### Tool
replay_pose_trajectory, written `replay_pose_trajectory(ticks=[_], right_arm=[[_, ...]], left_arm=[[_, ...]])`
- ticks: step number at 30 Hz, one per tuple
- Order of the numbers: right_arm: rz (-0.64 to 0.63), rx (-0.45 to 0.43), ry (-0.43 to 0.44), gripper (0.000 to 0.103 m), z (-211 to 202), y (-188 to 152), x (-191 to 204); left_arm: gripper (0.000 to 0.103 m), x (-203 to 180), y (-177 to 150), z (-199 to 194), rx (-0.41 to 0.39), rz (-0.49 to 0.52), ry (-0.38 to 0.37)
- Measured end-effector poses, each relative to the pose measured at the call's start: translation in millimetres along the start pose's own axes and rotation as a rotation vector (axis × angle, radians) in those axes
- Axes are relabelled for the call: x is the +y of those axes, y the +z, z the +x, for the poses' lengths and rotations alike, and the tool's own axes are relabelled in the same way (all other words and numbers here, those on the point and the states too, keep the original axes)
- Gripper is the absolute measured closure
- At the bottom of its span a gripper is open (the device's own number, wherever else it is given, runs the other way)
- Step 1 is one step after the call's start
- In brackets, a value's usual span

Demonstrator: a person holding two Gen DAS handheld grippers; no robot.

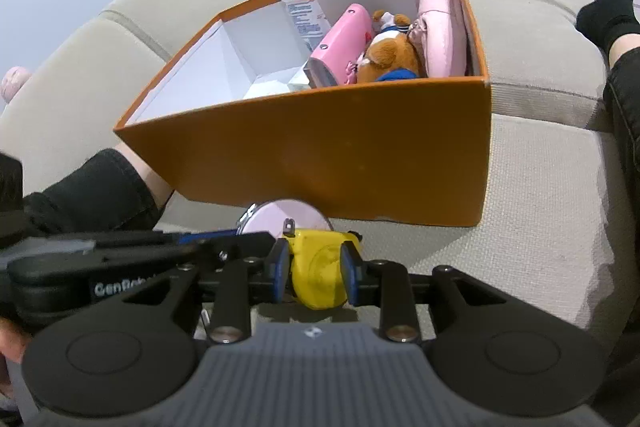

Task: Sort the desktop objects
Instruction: 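Grasp the pink compact mirror with the left gripper while the right grasps the yellow tape measure, then lift the compact mirror and tape measure and carry them over the box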

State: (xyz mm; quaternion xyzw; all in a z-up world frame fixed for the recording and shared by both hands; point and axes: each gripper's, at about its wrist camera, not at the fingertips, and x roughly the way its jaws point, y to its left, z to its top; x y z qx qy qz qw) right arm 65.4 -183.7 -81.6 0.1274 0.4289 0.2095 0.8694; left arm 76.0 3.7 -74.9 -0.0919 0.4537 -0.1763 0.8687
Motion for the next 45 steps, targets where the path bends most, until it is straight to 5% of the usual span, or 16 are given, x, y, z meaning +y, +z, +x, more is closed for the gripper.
replay_pose_trajectory(ticks=[21, 24, 37, 45], right_arm=[[-0.091, 0.078, 0.031, 0.063, -10, -17, -4], [-0.114, 0.069, -0.007, 0.068, -8, -18, -1], [-0.033, 0.056, -0.104, 0.068, -13, -13, -12], [0.051, 0.048, -0.075, 0.070, -4, -7, -27]], left_arm=[[0.086, -13, 2, 21, 0.102, -0.014, -0.086], [0.086, -16, 1, 24, 0.110, 0.001, -0.076], [0.086, -12, -2, 15, 0.098, 0.004, -0.040], [0.088, -12, -2, 16, 0.094, -0.001, -0.055]])
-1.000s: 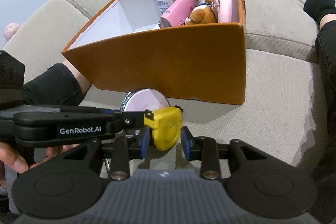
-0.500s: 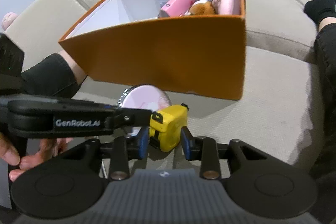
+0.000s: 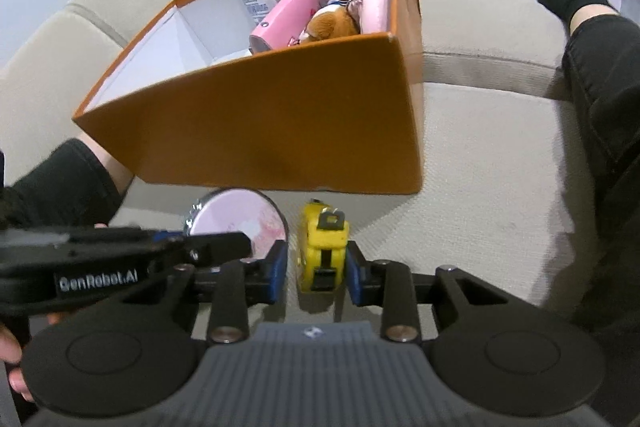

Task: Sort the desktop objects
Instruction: 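Lift the compact mirror and tape measure and carry them over the box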

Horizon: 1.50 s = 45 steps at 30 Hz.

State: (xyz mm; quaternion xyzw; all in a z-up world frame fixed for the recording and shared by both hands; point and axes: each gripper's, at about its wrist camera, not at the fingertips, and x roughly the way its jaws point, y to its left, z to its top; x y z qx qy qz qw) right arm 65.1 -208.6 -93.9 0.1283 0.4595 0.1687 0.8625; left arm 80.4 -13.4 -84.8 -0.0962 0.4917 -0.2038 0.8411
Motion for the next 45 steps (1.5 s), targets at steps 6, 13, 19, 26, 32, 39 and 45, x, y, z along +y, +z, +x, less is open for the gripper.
replay_pose_trajectory(ticks=[6, 13, 19, 26, 32, 39, 45], right_arm=[[-0.025, 0.002, 0.042, 0.079, 7, 3, 8], [-0.049, -0.010, 0.053, 0.082, -11, 6, 13], [-0.114, -0.029, 0.099, 0.082, -41, 14, 24], [-0.221, -0.120, 0.171, 0.082, -86, 45, 49], [-0.260, -0.175, 0.157, 0.082, -85, 91, 64], [-0.273, -0.162, 0.105, 0.082, -44, 137, 72], [-0.264, -0.129, 0.097, 0.082, -6, 166, 67]], left_arm=[[0.088, 4, -1, 0, -0.001, -0.030, -0.009], [0.088, 4, 1, -18, -0.018, -0.045, -0.015], [0.088, 0, 11, -63, -0.089, -0.031, -0.048], [0.088, 8, 48, -110, -0.174, -0.011, -0.019], [0.088, 24, 98, -104, -0.170, -0.016, 0.066], [0.088, 48, 171, -41, -0.067, -0.011, 0.193], [0.088, 68, 204, 22, 0.044, -0.023, 0.223]])
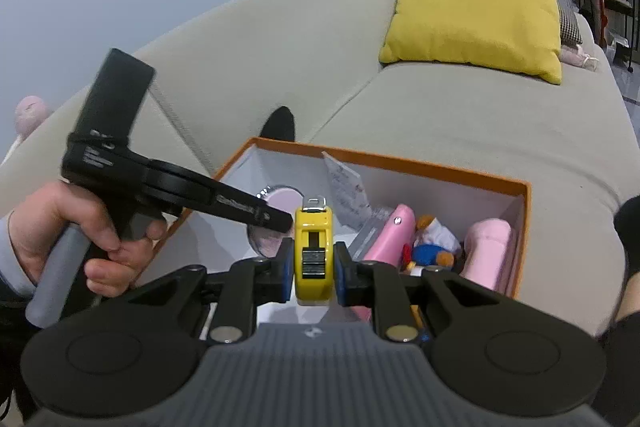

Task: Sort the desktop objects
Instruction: 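Lift the compact mirror and tape measure and carry them over the box, then lower the compact mirror into the box and open the left gripper while the right holds the tape measure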

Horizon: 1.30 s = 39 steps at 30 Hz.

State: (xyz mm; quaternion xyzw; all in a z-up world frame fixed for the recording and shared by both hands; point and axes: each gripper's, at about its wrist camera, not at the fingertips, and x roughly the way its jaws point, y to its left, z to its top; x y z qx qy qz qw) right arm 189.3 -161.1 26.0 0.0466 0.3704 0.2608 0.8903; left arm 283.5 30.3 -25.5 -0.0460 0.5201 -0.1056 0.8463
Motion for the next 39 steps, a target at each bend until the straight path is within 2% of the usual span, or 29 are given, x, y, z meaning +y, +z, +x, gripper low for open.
replay_pose_trajectory(ticks=[10, 19, 24, 30, 34, 35, 39], right_arm=[[0.015, 0.013, 0.016, 0.082, 30, 8, -18], [0.006, 0.024, 0.025, 0.082, 38, 8, -17], [0.002, 0.028, 0.024, 0.082, 41, 8, -17], [-0.012, 0.029, 0.028, 0.082, 40, 7, -17], [-0.021, 0.029, 0.020, 0.082, 41, 8, -20], [-0.023, 0.031, 0.018, 0.082, 41, 9, -21], [-0.032, 0.041, 0.015, 0.082, 45, 9, -25]], left_arm=[[0.088, 8, 13, 41, 0.070, 0.019, -0.009], [0.088, 19, 16, 50, 0.085, 0.000, -0.040], [0.076, 13, 17, 47, 0.102, 0.030, 0.066], [0.071, 4, 18, 48, 0.094, 0.052, 0.129], [0.061, -4, 21, 53, 0.081, 0.099, 0.199], [0.057, -5, 20, 55, 0.081, 0.100, 0.206], [0.055, -5, 19, 57, 0.082, 0.106, 0.203]])
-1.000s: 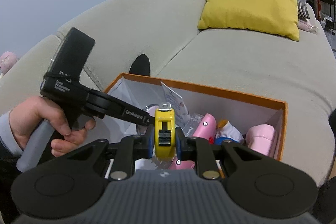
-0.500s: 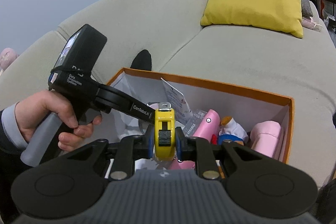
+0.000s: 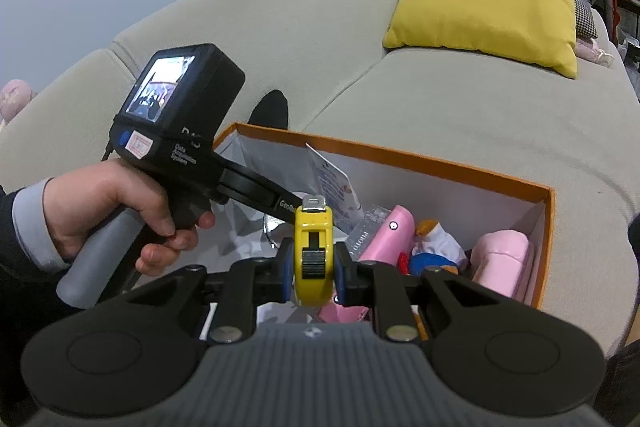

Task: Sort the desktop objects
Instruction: 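Lower the compact mirror into the box and open the left gripper while the right holds the tape measure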

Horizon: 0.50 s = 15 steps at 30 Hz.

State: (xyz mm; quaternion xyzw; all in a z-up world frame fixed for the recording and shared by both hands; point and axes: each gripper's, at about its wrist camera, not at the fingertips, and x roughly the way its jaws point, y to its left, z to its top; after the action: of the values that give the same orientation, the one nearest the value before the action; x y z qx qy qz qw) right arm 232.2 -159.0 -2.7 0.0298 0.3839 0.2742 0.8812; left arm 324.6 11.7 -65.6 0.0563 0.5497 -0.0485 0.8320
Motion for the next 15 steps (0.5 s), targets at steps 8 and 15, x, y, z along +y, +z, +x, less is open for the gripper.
replay_pose_trajectory(ticks=[8, 15], right_arm=[[0.016, 0.022, 0.010, 0.082, 9, 3, -8], [-0.018, 0.029, 0.010, 0.082, 13, 4, -3]], left_arm=[[0.050, -8, 7, 10, -0.018, 0.056, 0.023], [0.050, -8, 6, 8, -0.029, 0.060, 0.014]])
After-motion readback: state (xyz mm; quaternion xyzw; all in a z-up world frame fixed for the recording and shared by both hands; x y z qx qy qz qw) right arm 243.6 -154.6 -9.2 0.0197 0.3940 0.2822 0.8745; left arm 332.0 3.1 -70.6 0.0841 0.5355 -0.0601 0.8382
